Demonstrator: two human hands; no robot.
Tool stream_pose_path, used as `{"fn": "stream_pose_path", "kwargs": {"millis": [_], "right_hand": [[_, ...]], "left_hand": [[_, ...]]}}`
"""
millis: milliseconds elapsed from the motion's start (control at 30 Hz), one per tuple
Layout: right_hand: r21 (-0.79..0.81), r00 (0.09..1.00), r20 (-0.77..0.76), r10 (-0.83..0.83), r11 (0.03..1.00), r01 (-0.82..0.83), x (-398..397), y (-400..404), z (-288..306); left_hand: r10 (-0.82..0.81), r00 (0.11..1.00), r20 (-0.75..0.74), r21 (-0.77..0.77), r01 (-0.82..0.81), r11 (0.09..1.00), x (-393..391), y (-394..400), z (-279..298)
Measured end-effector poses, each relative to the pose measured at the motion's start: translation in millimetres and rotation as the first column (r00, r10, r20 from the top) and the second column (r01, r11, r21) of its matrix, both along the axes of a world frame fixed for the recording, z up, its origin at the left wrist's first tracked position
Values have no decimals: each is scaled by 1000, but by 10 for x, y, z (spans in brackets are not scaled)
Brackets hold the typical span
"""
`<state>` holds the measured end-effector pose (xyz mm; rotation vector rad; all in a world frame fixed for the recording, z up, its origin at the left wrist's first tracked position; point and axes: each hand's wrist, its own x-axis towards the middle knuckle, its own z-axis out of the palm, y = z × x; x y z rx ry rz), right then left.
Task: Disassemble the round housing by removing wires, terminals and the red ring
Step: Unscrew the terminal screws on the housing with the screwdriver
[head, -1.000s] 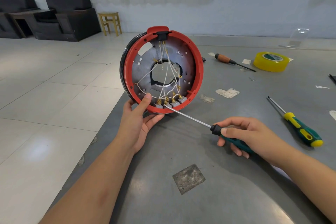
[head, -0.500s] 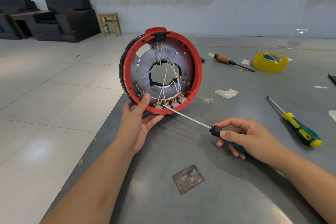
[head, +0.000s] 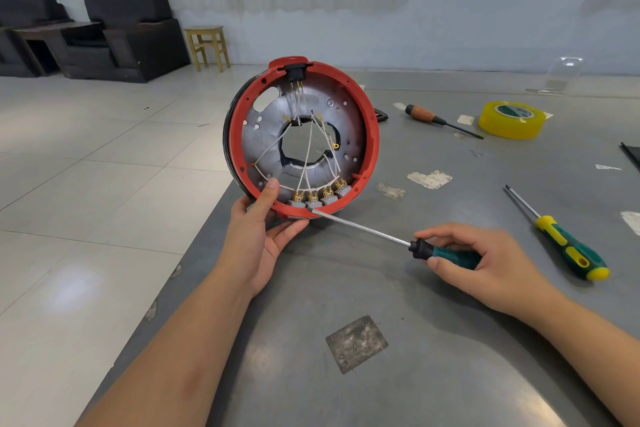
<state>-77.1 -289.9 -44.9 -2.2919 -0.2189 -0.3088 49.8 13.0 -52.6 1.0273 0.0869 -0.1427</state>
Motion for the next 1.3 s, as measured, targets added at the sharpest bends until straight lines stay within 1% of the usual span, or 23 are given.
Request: {"fn": "stream_pose_path", "kwargs": {"millis": [133, 233, 267, 433, 567, 667, 733, 833, 933, 1000, 1100, 1200, 1300], "right_hand": [[-170, 997, 69, 31, 985, -19, 15, -57, 36], [-350, 990, 103, 94, 935, -53, 38, -92, 47], [-387, 988, 99, 115, 920, -69, 44, -104, 51], [-441, 983, 40, 182, 886, -146, 34, -175, 86], [-502, 987, -39, 153, 851, -151, 20, -200, 113], [-608, 991, -98, 94, 782, -134, 36, -190, 142], [-695, 992, -123, 17, 712, -98, 45, -209, 195], [-798, 980, -115, -162, 603, 6, 37, -297, 258], [-843, 940, -82, -332, 526, 113, 45, -373, 233], [-848, 912, -91, -401, 512, 140, 54, -400, 198], [-846, 878, -77, -472, 497, 193, 59, -402, 161], [-853, 864, -78, -498, 482, 201, 64, -374, 162], [-859, 853, -110, -510, 480, 176, 72, -333, 253]], "left_hand": [[-6, 1000, -2, 30, 6, 1000, -14, 4, 3], [-9, 1000, -21, 27, 10, 1000, -20, 5, 18], [-14, 1000, -26, 26, 15, 1000, -23, 4, 28], [-37, 999, -23, 61, 39, 997, -42, -8, 57], [-61, 998, -17, 79, 62, 995, -67, -2, 44], [-69, 997, -31, 68, 71, 995, -59, 10, 29], [-66, 997, -43, 52, 68, 996, -43, 9, 40], [-48, 997, -66, 15, 49, 999, -37, -7, 56], [-47, 995, -88, -3, 47, 999, -53, -11, 84], [-53, 994, -99, -8, 53, 999, -75, -17, 97], [-90, 993, -75, 41, 93, 995, -101, -25, 96], [-129, 989, -71, 90, 135, 987, -120, -26, 100], [-134, 985, -106, 82, 142, 986, -127, -34, 99]]}}
